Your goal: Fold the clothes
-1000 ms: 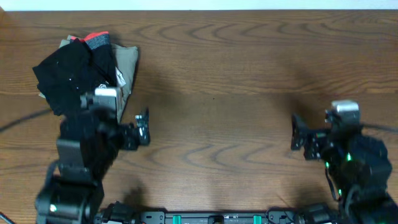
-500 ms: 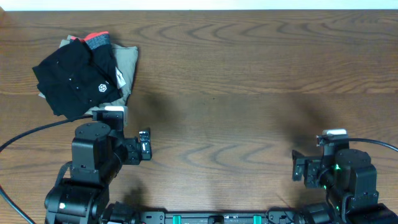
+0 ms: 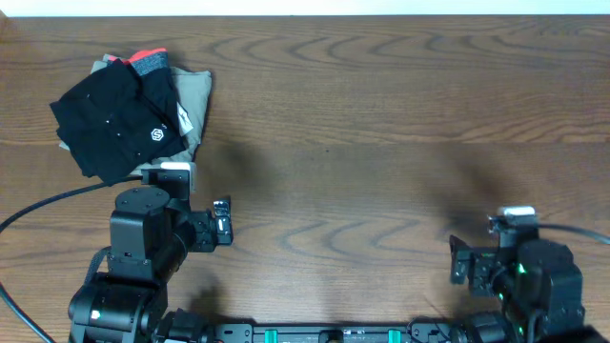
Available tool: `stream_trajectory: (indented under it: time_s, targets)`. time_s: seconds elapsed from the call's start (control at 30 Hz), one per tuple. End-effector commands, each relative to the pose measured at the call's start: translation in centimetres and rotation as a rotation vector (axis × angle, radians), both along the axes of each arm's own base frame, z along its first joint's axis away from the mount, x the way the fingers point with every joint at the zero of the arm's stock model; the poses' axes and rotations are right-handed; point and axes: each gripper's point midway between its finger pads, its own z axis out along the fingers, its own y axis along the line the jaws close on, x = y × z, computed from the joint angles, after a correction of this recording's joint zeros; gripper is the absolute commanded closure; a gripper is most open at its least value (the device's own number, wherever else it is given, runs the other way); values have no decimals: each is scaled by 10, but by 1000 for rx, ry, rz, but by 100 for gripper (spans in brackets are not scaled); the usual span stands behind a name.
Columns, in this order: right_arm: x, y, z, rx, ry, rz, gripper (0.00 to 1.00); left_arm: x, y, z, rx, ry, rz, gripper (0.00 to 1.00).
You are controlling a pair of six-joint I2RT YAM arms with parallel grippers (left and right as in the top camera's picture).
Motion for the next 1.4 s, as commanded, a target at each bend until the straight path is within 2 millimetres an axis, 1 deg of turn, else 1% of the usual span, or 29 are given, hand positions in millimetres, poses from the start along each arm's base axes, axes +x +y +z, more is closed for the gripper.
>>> stream_trajectory:
  time_s: [0.0,0.1,0.17,0.23,0.33,0.4,0.43,0.5,0.53,0.67,0.73,0.83,0.93,1.03,1.37]
  targets:
    - [-7,-5,9,19,-77,-31,1,0,1,-1,2,2,6,2]
    - [-16,-8,20,40,-168,-39,1,0,1,-1,2,3,6,2]
    - [-21,-12,23,46,-224,-55,1,0,1,-1,2,2,6,2]
    - [-23,-15,21,52,-268,-79,1,0,1,-1,2,3,6,2]
    - [-21,-18,9,64,-324,-107,1,0,1,-1,2,3,6,2]
    - [-11,-17,-5,65,-301,-112,1,0,1,-1,3,3,6,2]
    - [-6,-16,-8,71,-306,-106,1,0,1,-1,2,3,6,2]
    - [11,-11,-15,64,-344,-73,1,0,1,-1,2,2,6,2]
    - [18,-9,-16,60,-363,-62,1,0,1,-1,2,2,6,2]
    - [54,-6,-15,68,-518,-50,1,0,1,-1,2,2,6,2]
    - [67,-5,-13,78,-602,-49,1,0,1,-1,2,2,6,2]
    - [80,-4,-13,82,-701,-48,1,0,1,-1,2,2,6,2]
    - [87,-3,-21,69,-760,-39,1,0,1,-1,2,2,6,2]
    - [86,-3,-41,61,-681,-39,1,0,1,-1,2,2,6,2]
    - [86,-3,-40,62,-684,-39,1,0,1,-1,2,2,6,2]
